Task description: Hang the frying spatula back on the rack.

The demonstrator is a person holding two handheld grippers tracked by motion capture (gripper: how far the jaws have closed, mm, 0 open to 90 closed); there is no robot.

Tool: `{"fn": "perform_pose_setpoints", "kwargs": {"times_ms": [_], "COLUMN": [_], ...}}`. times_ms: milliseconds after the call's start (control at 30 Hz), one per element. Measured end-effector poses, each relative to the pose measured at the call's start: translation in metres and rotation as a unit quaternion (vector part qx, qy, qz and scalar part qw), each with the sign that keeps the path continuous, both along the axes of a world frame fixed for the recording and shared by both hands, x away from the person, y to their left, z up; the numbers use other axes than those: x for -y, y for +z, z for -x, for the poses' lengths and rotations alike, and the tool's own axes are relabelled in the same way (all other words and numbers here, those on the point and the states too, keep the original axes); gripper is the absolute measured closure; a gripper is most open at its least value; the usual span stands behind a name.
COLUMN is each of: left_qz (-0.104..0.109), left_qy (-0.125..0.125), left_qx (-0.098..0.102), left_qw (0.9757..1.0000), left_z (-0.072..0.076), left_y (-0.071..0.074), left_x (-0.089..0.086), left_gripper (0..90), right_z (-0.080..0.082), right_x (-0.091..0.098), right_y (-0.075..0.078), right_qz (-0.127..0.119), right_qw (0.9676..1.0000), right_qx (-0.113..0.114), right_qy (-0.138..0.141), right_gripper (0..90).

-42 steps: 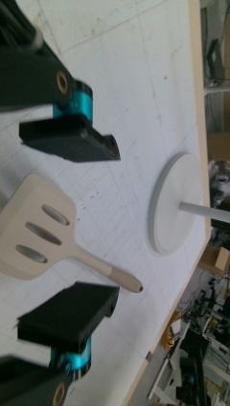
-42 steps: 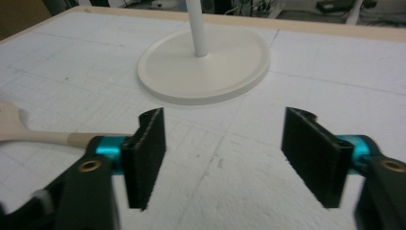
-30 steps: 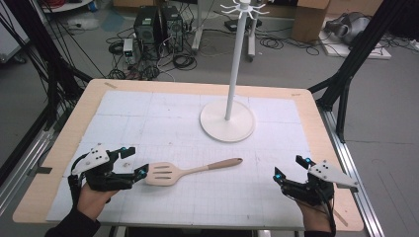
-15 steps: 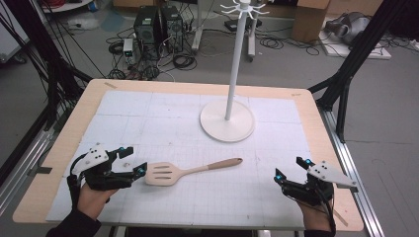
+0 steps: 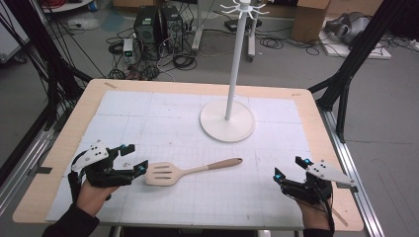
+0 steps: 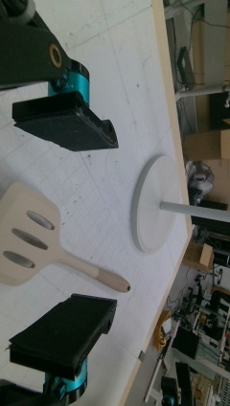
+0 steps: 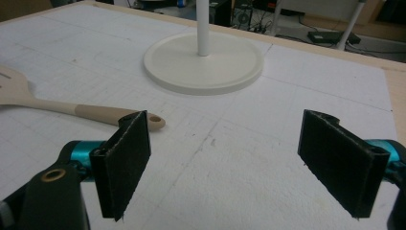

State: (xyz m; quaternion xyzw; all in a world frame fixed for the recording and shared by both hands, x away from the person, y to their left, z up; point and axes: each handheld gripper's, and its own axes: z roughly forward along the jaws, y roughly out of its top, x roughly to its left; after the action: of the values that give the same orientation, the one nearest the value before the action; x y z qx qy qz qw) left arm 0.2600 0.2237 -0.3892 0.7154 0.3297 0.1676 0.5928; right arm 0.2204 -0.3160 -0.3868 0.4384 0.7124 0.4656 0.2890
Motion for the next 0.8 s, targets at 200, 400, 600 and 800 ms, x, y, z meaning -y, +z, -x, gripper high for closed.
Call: {"fn": "perform_pose_setpoints", "kwargs": {"times_ms": [200, 400, 600, 800], "left_qz": [-0.051, -0.089, -0.153, -0.209], "left_qy": [-0.048, -0.096, -0.134, -0.174], "left_qx": [-0.006, -0.033, -0.063, -0.091], "left_qw": [0.9976, 0.9909, 0.9771, 0.9580], "left_z": [-0.015, -0.032, -0.050, -0.063], "left_y": [0.013, 0.020, 0.014, 0.002], "left_x": [0.023, 0.053, 0.083, 0.111], "left_gripper": [23.2, 27.9, 32.0, 36.7], "right_z": [0.000, 0.001, 0.000, 0.000], "right_x": [-0.001, 0.000, 0.000, 0.001], "right_y": [-0.001, 0.000, -0.001, 0.000], "right_qz": [-0.001, -0.002, -0.004, -0.006], "right_qw": [1.0000, 1.0000, 0.9999, 0.9999], "right_qx": [-0.001, -0.001, -0.005, -0.003], "right_qy": [0.008, 0.008, 0.009, 0.010], "right_gripper": [17.4, 17.4, 17.4, 17.4]}}
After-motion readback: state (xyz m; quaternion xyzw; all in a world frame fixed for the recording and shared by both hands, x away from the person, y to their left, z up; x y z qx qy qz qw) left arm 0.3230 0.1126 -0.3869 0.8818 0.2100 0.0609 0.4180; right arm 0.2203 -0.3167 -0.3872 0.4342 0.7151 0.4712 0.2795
